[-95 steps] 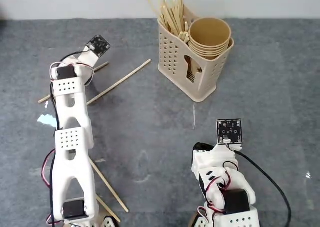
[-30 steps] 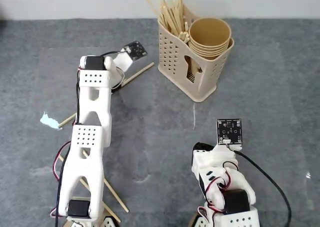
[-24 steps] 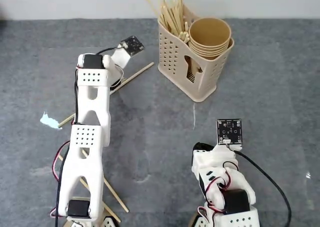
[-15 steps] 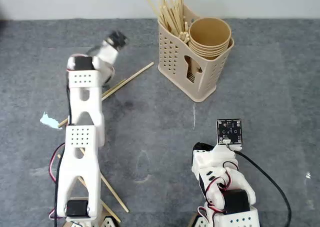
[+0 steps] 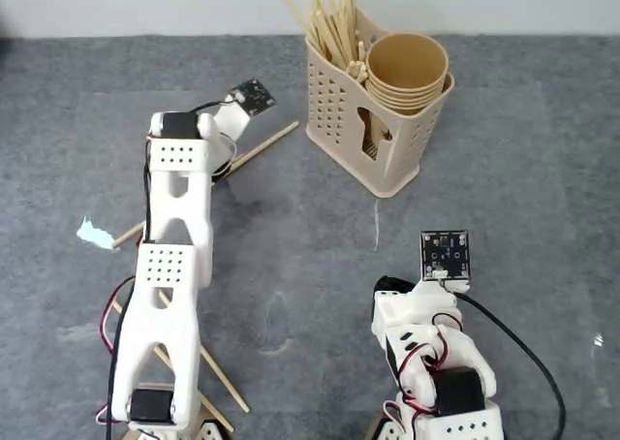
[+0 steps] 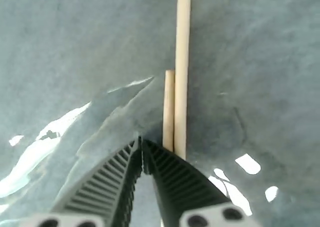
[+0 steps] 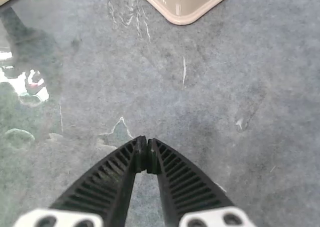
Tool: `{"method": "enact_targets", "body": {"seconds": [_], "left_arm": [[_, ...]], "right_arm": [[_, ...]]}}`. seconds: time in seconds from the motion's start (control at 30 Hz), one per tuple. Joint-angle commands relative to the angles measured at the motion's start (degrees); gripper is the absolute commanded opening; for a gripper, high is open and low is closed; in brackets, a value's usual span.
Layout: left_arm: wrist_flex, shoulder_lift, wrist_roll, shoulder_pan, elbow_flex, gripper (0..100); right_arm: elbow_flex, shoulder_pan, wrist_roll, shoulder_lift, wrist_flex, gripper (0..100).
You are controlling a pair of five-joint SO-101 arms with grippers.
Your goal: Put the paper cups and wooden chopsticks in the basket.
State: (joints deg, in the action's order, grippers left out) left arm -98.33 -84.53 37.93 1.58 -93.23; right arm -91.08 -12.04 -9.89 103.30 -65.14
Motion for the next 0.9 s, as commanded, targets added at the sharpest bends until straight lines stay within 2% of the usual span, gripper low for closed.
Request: {"method": "enact_targets", "body": {"seconds": [0.0,0.27,0.47,0.73,0.87], "left_arm": [[-2.5,0.1,0.1,-2.1,-1.6,1],[-2.5,0.5,0.0,-1.8,2.0,1],[-2.5,6.3,-5.5,-1.9,3.4,1],[-2.2,18.8,-5.4,-4.1,26.2,1],[-2.1,23.6,-5.2,-4.7,32.9,1]], "right_arm": [[0.4,-0.2,0.0,0.6,0.7,1.5],[0.4,-0.2,0.0,0.6,0.7,1.5],[0.4,-0.2,0.0,0.6,0.7,1.5],[0.4,-0.2,0.0,0.6,0.7,1.5],[0.4,-0.2,0.0,0.6,0.7,1.5]]}}
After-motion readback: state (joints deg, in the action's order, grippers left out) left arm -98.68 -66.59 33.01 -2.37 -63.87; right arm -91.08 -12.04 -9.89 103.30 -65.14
